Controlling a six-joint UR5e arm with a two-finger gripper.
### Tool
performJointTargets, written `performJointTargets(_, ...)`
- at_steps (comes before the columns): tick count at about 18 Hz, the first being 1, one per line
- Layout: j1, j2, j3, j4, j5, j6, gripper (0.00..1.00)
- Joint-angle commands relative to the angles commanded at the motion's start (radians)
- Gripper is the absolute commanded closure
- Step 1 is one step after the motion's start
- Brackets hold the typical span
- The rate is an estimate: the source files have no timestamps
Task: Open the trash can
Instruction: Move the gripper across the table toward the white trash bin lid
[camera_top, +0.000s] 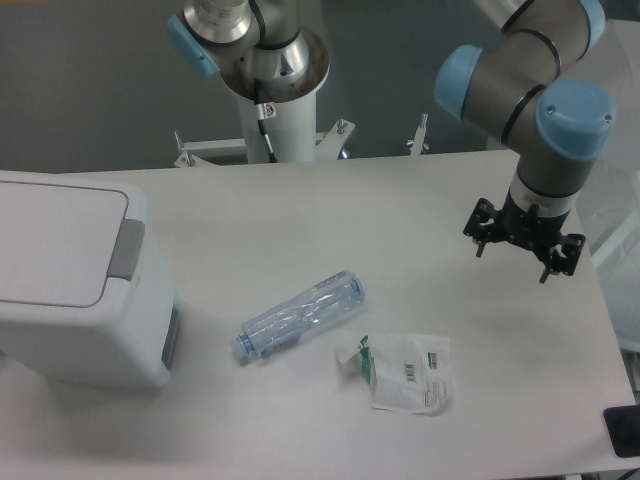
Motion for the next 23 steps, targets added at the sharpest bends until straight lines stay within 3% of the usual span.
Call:
performJointTargets(8,0.000,0.003,-0.018,-0.003,-0.009,-0.003,0.00)
performJointTargets(10,-0.003,0.006,-0.073,0.015,-0.008,-0.014,0.00)
performJointTargets(13,-0.005,0.076,-0.175,0.099,-0.012,-0.031,0.00)
performJointTargets(16,-0.012,0.132,-0.233,0.110,-0.044,-0.196,0.00)
performJointTargets(21,-0.080,0.182,-0.229,0.089,-0.046,-0.282,0.00)
performJointTargets(23,-0.119,0.207,-0.186,-0.012,-0.080,-0.386,0.00)
